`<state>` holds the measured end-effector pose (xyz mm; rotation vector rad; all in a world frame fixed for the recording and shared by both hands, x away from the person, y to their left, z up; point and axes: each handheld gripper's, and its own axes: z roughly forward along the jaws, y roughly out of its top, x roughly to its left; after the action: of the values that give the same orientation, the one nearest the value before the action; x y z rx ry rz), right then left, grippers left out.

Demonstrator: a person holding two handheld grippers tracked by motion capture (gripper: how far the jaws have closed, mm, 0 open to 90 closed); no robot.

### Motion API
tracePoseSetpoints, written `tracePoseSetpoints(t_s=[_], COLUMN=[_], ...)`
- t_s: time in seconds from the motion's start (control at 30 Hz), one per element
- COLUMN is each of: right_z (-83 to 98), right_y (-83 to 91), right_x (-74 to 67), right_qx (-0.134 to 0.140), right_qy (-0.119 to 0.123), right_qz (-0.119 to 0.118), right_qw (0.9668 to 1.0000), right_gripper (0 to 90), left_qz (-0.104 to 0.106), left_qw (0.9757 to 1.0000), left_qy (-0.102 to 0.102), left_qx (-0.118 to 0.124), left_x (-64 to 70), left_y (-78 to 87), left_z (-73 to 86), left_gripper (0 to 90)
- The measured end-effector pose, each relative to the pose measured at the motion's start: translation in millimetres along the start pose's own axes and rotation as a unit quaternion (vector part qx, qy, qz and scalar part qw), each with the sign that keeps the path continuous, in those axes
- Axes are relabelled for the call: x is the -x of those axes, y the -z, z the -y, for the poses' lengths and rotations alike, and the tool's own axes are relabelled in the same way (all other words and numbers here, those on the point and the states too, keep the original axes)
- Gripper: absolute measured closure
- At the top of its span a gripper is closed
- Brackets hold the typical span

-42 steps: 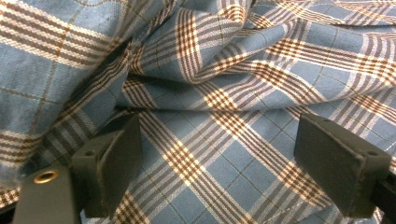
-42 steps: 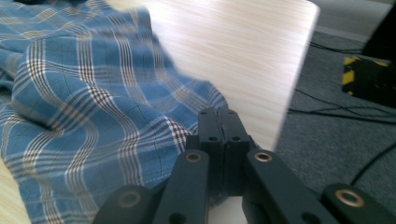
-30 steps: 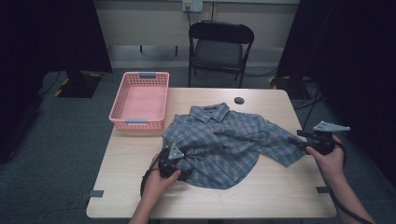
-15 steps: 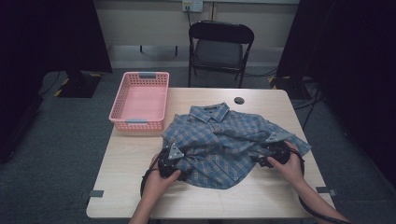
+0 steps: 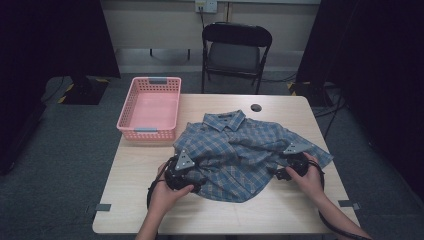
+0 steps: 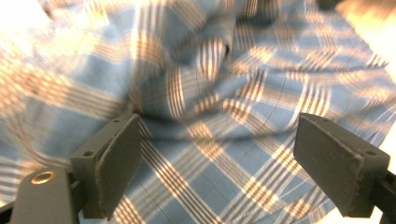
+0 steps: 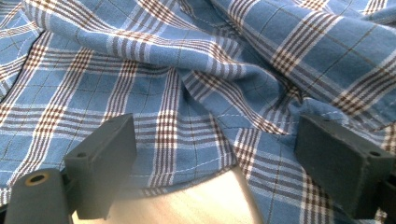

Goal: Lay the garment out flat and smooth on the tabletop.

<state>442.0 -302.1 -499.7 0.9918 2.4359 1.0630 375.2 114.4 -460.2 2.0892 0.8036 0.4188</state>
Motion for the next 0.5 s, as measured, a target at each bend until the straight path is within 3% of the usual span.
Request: tracePoseSetpoints(t_s=[0.07, 0.13, 0.17, 0.27, 0.3, 0.4, 0.5], right_z=[0.0, 0.0, 0.0, 0.0, 0.0, 0.1, 0.2], right_y=[0.0, 0.1, 0.0, -0.1, -0.1, 0.0, 0.1], right_x=[0.0, 0.2, 0.3, 0.5, 0.5, 0.8, 1.1], right_qx=[0.0, 0.0, 0.0, 0.0, 0.0, 0.001, 0.001], right_qy=[0.0, 0.001, 0.001, 0.002, 0.002, 0.004, 0.005], right_qz=[0.0, -0.001, -0.001, -0.002, -0.002, -0.003, -0.004], right_qw=[1.0, 1.0, 1.0, 1.0, 1.0, 1.0, 1.0], right_gripper=[12.0, 12.0, 12.0, 12.0, 12.0, 12.0, 12.0], left_qz=[-0.017, -0.015, -0.011, 0.013, 0.02, 0.016, 0.013], left_qw=[0.9997, 0.9996, 0.9998, 0.9996, 0.9994, 0.9994, 0.9998], left_qy=[0.006, 0.013, 0.007, -0.025, -0.028, -0.032, -0.015], left_qx=[0.013, 0.017, 0.012, 0.0, 0.001, 0.003, 0.002], left_x=[-1.8, 1.4, 4.4, 24.3, 28.8, 33.5, 28.9], left_y=[6.5, 6.8, 4.4, -15.4, -22.6, -44.4, -61.0], left_z=[-5.5, -11.5, -14.1, -27.8, -31.9, -42.6, -50.2], left_gripper=[14.7, 17.8, 21.5, 24.4, 25.4, 27.2, 27.2])
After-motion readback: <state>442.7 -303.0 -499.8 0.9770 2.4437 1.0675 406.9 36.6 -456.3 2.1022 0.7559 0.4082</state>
